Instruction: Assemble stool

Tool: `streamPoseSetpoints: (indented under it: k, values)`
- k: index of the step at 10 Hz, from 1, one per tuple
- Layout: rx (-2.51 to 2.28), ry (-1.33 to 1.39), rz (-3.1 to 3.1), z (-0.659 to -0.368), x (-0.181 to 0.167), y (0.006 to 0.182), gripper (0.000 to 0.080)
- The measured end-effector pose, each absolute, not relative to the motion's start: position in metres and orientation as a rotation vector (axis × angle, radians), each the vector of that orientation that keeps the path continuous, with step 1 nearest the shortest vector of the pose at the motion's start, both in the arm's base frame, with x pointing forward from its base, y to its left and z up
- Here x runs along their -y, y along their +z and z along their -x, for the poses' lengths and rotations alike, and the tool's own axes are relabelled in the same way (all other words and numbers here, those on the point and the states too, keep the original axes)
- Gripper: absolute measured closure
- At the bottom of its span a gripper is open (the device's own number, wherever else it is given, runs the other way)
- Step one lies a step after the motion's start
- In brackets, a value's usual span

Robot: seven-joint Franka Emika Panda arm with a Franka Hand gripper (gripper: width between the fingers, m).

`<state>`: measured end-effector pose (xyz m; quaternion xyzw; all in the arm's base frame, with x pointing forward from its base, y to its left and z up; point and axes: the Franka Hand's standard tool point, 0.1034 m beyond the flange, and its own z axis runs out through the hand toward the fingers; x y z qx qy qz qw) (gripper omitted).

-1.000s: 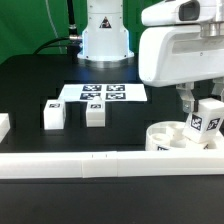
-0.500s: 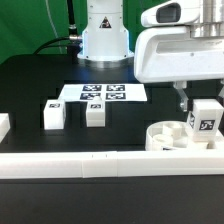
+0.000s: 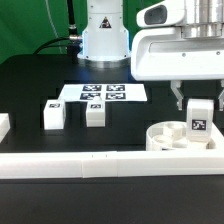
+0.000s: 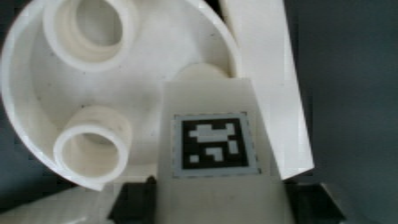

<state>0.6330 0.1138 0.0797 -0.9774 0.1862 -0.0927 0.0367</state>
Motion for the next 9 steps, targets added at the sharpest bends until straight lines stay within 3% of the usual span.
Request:
streamPoseSetpoints:
  k: [9]
  values:
    - [-1.626, -0.118, 2.449, -0.622, -0.117, 0.078, 0.0459]
